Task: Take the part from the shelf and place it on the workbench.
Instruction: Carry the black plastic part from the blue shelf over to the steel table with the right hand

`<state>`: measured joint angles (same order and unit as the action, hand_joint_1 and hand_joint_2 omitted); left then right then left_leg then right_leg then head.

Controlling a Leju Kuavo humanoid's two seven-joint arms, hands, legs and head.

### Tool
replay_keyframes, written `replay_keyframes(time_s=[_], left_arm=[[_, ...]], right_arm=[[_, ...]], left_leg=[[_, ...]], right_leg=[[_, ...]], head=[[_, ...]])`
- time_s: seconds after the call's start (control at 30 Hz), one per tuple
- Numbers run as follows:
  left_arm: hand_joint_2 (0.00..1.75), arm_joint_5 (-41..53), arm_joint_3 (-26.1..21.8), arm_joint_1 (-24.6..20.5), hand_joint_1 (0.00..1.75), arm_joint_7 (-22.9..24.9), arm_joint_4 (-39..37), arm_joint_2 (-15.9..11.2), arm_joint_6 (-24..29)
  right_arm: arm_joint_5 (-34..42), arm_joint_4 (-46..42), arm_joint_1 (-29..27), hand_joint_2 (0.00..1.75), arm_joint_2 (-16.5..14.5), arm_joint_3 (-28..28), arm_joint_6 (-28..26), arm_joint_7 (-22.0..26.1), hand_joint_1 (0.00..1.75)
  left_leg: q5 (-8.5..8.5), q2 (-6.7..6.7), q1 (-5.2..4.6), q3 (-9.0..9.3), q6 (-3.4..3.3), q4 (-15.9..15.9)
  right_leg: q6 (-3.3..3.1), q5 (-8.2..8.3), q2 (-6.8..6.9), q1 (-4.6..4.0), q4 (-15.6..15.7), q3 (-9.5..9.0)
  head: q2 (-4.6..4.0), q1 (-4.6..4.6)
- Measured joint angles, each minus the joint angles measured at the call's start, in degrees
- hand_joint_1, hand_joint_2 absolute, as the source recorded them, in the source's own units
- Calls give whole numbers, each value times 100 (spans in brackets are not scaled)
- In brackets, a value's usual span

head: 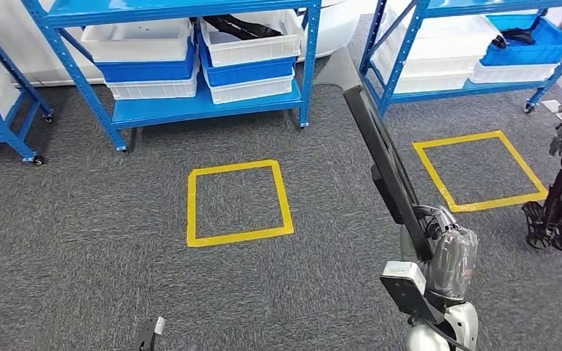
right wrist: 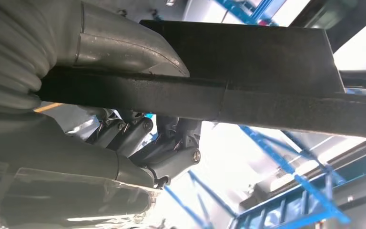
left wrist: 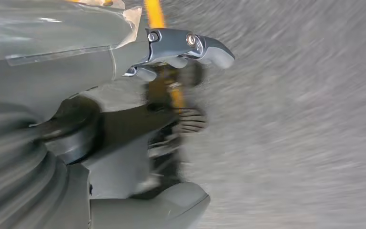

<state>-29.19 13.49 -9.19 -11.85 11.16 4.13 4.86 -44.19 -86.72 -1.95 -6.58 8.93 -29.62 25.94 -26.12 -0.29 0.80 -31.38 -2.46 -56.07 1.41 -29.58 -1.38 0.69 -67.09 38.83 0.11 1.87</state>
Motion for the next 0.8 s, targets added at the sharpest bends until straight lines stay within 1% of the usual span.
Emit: replay_keyframes(time_s=[0.03, 0.07, 0.1, 0.13, 0.17, 0.2, 0.23, 0.27, 0.3, 0.33, 0.37, 0.4, 0.43, 0.47, 0.5, 0.53, 0.57, 0.6, 0.63, 0.67, 0.7, 0.73, 0.77, 0.8], left_arm=[[175, 89, 59, 4, 0, 107, -3, 0, -45], [175, 162, 122, 6, 0, 180, -7, 1, -83], [175, 219, 178, 6, 0, 224, -10, 2, -114], [175, 269, 230, 1, 0, 259, -11, 5, -143], [175, 317, 284, -6, 0, 292, -12, 8, -170], [175, 362, 332, -16, 0, 327, -12, 8, -185], [175, 413, 386, -27, 0, 367, -12, 7, -196], [175, 464, 438, -41, 0, 414, -12, 6, -192], [175, 506, 488, -52, 0, 456, -12, 6, -185], [175, 543, 536, -64, 0, 490, -12, 9, -173], [175, 573, 577, -73, 0, 517, -12, 12, -157], [175, 599, 616, -79, 0, 531, -12, 13, -148], [175, 625, 651, -82, 0, 542, -13, 11, -141], [175, 644, 684, -81, 0, 548, -15, 9, -137], [175, 657, 714, -77, 0, 555, -18, 8, -136], [175, 665, 737, -73, 0, 561, -22, 7, -136], [175, 668, 757, -70, 0, 565, -27, 7, -136], [175, 670, 769, -69, 0, 568, -31, 7, -135], [175, 671, 777, -70, 0, 568, -33, 7, -133], [175, 665, 783, -73, 0, 563, -35, 6, -128], [175, 641, 785, -77, 0, 549, -36, 0, -118], [175, 605, 785, -81, 0, 524, -36, -6, -101], [175, 569, 783, -84, 0, 495, -36, -12, -85], [175, 531, 782, -88, 0, 460, -36, -16, -69]], right_arm=[[-2, -3, -36, 175, 0, 1, -8, -4, 175], [-3, -4, -84, 175, 2, -1, -14, -9, 175], [-2, -12, -135, 175, 3, -4, -19, -17, 175], [-1, -28, -189, 175, 4, -8, -23, -25, 175], [4, -60, -237, 175, 4, -13, -25, -32, 175], [14, -101, -281, 175, 1, -19, -28, -38, 175], [29, -145, -325, 175, -5, -26, -33, -44, 175], [49, -193, -376, 175, -10, -41, -38, -49, 175], [75, -237, -434, 175, -14, -63, -44, -51, 175], [103, -276, -497, 175, -17, -89, -52, -51, 175], [128, -313, -563, 175, -18, -117, -58, -46, 175], [150, -344, -617, 175, -21, -142, -68, -37, 175], [168, -363, -657, 175, -28, -159, -79, -25, 175], [182, -375, -687, 175, -37, -170, -89, -10, 175], [196, -381, -709, 175, -44, -178, -97, 2, 175], [207, -381, -732, 175, -49, -184, -102, 10, 175], [214, -381, -757, 175, -50, -191, -104, 15, 175], [220, -381, -778, 175, -50, -197, -105, 16, 175], [232, -381, -793, 175, -50, -204, -102, 19, 175], [249, -381, -800, 175, -50, -210, -97, 23, 175], [275, -379, -794, 175, -50, -214, -85, 32, 175], [317, -369, -771, 175, -51, -217, -66, 57, 175], [355, -356, -740, 175, -52, -219, -50, 86, 175], [393, -337, -703, 175, -54, -219, -36, 123, 175]], left_leg=[[1, 92, -6, -5, -2, -2], [1, 180, -7, -8, -1, -2], [1, 259, -6, -9, 0, -3], [-1, 336, -4, -7, 4, -4], [-3, 402, -2, -2, 12, -6], [-10, 458, -15, 6, 34, -9], [-17, 507, -25, 14, 63, -12], [-21, 553, -35, 23, 98, -14], [-22, 598, -40, 34, 137, -10], [-18, 645, -31, 45, 173, -2], [-33, 633, -15, 49, 212, -10], [-101, 546, 1, 32, 247, -74], [-248, 407, 11, -32, 278, -257], [-457, 240, 21, -153, 299, -567], [-691, 117, 20, -317, 308, -966], [-881, 56, 20, -488, 310, -1366], [-960, 35, 19, -606, 303, -1624], [-921, 24, 19, -630, 288, -1677], [-767, 6, 19, -540, 265, -1491], [-546, -42, 18, -354, 233, -1115], [-368, -161, 19, -143, 194, -695], [-239, -260, 16, 24, 168, -343], [-181, -335, 6, 123, 149, -126], [-180, -366, -10, 152, 136, -45]], right_leg=[[3, -139, 51, 10, -379, 168], [28, -198, 71, 22, -583, 246], [71, -171, 91, 34, -557, 205], [123, -74, 132, 50, -307, 48], [170, 60, 216, 63, 117, -204], [187, 171, 339, 65, 543, -444], [177, 251, 428, 57, 864, -627], [145, 289, 479, 44, 1039, -712], [100, 297, 474, 28, 1086, -714], [58, 313, 409, 20, 1092, -693], [12, 333, 354, 37, 1101, -683], [-31, 357, 296, 54, 1112, -685], [-74, 385, 237, 70, 1124, -690], [-106, 407, 178, 81, 1127, -692], [-124, 419, 117, 70, 1123, -677], [-137, 427, 52, 56, 1119, -664], [-142, 431, -18, 42, 1115, -655], [-145, 435, -91, 31, 1110, -650], [-144, 438, -168, 24, 1105, -651], [-140, 441, -243, 19, 1102, -658], [-130, 446, -307, 20, 1098, -661], [-114, 455, -376, 15, 1090, -652], [-89, 469, -431, 16, 1085, -634], [-55, 489, -484, 24, 1086, -607]], head=[[0, -7], [0, -9], [0, -15], [0, -21], [0, -26], [0, -30], [0, -27], [0, -25], [0, -23], [0, -22], [0, -21], [0, -15], [0, -4], [0, 11], [0, 25], [0, 31], [0, 32], [0, 32], [0, 32], [0, 33], [0, 32], [0, 29], [0, 31], [0, 29]])
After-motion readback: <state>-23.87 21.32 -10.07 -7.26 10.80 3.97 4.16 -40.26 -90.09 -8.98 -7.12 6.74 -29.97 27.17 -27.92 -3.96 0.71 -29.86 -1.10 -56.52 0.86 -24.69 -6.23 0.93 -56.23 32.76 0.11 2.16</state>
